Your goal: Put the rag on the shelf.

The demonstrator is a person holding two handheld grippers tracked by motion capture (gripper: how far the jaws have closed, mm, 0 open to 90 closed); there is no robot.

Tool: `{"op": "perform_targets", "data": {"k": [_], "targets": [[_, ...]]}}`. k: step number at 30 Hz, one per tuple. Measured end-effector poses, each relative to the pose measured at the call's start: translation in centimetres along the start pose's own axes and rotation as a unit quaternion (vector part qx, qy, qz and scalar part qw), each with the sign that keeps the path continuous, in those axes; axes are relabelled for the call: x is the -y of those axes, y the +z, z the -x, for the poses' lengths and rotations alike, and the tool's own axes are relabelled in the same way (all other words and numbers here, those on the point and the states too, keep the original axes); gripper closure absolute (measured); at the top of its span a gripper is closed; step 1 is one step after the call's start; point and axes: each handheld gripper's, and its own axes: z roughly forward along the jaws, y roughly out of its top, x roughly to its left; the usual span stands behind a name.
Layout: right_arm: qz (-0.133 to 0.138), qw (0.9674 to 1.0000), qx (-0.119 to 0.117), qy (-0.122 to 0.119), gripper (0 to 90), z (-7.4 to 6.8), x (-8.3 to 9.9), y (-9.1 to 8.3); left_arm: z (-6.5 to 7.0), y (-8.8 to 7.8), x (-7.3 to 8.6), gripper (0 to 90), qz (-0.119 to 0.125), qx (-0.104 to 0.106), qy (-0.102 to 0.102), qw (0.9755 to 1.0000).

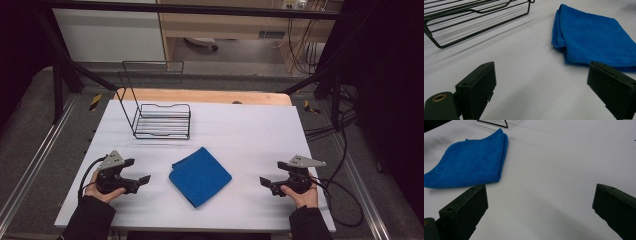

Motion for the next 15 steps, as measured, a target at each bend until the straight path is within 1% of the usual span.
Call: {"op": "perform_targets", "data": {"k": [5,7,13,15], "targets": [[-0.002,1.0,-0.001,0.001,0.6,-0.07,0.0,-0.03,0.19,0.05,-0.1,8.5,-0.003,0.002,0.003,1.0],[-0.004,1.0,0.001,-0.004,0.7,-0.04,0.02,-0.01,0.29,0.14,-0.17,8.3,-0.005,0.002,0.003,1.0],[-0.009,0.9999,0.004,-0.004,0.7,-0.1,0.05,0.15,0.64,0.61,-0.44,8.7,-0.014,0.0,0.0,0.9999],[-0.011,0.9999,0.004,-0.004,0.7,-0.16,0.08,0.18,0.83,0.75,-0.61,9.2,-0.016,0.003,0.0,0.9999]]}}
